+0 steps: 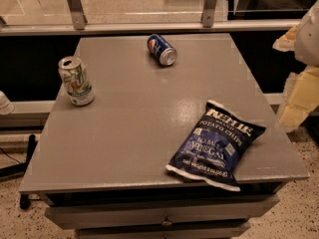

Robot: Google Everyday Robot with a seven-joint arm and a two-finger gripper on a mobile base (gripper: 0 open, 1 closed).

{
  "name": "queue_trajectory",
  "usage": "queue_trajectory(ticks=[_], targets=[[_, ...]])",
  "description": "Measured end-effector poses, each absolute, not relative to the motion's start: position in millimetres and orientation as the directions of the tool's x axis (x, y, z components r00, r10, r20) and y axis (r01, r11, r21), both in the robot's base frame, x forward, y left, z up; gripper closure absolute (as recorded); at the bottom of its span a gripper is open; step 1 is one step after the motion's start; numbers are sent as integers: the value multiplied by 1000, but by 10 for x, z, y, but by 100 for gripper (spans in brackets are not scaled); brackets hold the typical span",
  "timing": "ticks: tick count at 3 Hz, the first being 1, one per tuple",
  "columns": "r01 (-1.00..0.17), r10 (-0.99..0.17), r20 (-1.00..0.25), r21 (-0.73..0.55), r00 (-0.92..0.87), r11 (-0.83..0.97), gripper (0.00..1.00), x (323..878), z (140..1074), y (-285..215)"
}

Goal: Pick pepsi can

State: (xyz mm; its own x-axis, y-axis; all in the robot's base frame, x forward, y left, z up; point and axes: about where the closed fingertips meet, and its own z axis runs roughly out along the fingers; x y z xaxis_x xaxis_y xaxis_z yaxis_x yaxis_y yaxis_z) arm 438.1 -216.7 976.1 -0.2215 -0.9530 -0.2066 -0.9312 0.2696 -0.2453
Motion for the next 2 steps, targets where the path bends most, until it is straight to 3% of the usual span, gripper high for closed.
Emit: queue_trajectory(ticks=[2], targets=[[-922, -943, -259, -271, -208, 277, 0, 4533, 9762, -2069]])
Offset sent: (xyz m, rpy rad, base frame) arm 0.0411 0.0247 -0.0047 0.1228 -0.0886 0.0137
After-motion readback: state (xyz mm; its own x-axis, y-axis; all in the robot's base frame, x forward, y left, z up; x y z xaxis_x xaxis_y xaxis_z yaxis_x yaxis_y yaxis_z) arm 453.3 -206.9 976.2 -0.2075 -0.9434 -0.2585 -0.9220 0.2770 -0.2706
